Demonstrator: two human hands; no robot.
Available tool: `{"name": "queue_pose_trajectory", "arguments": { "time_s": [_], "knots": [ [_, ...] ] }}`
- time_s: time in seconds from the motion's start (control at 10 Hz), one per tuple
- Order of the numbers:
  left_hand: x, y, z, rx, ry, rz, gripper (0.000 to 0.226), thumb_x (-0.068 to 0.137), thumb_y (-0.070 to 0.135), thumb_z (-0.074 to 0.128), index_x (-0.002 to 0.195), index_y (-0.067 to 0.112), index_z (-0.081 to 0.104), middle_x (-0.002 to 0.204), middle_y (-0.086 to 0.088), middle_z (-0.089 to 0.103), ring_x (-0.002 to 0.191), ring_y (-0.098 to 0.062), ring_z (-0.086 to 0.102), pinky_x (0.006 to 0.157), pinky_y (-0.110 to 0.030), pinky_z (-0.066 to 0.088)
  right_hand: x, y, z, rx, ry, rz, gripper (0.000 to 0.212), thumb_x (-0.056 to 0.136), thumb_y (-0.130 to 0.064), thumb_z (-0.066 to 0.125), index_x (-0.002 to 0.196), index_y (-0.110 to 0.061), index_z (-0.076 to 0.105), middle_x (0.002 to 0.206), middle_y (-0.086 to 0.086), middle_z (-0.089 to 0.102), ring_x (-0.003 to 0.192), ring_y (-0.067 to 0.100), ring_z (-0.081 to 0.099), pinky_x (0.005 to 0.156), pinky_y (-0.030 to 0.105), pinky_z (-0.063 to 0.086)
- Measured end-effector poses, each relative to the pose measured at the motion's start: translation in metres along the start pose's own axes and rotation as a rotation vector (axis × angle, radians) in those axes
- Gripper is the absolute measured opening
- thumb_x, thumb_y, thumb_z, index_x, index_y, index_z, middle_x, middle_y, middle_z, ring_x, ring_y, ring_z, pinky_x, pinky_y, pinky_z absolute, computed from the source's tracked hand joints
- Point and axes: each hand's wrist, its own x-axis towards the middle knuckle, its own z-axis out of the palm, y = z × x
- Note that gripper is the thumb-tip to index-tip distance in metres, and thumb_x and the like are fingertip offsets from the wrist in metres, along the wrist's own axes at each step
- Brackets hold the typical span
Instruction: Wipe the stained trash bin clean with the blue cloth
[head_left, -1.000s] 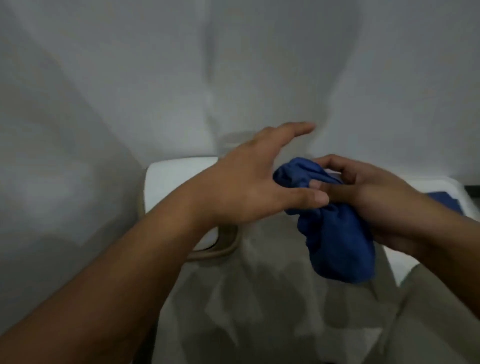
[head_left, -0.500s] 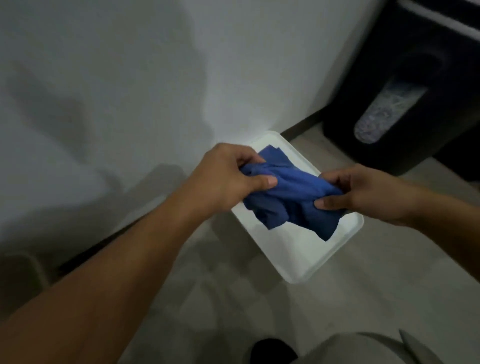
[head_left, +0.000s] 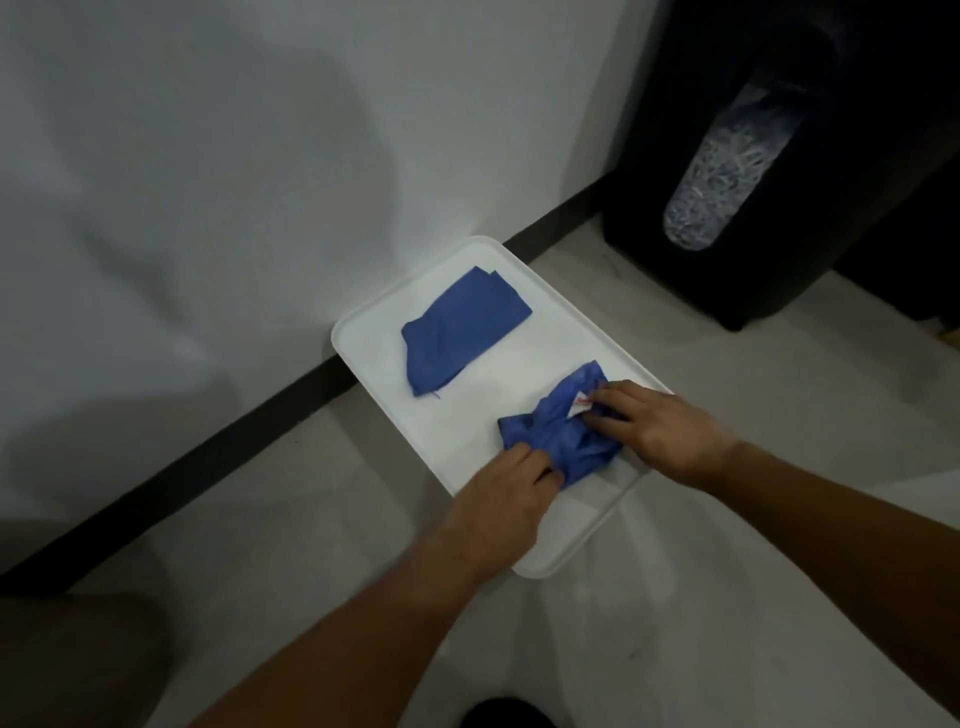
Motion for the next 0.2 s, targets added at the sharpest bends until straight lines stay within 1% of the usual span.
{"name": "queue_pose_trajectory", "arguments": {
  "time_s": [0.1,0.2],
  "knots": [
    [0.008,0.002,-0.011,-0.051,-0.088,-0.075,0.024,0.070,-0.003,0.070,0.094,0.002,0.071,0.089,-0.014,0.068,0.079,-0.031,0.063,0.072,-0.035,0.054,0.007,0.000,-0.015,-0.045,-0.043,-0.016,0.064,0.063,-0.006,0.079,0.124,-0.010,0.059,0.131,0.019,0.057,0.116,0.036,0.056,0.084,0.040,0.053],
    [-0.009,0.023,-0.035,-0.103,-0.277,-0.283,0.050,0.087,0.012,0.058,0.136,0.005,0.049,0.138,-0.019,0.050,0.119,-0.036,0.049,0.103,-0.042,0.038,-0.004,-0.010,-0.036,-0.151,-0.206,0.090,0.078,0.079,-0.017,0.062,0.147,-0.024,0.025,0.157,0.010,0.018,0.143,0.029,0.017,0.112,0.044,0.021]
  ]
}}
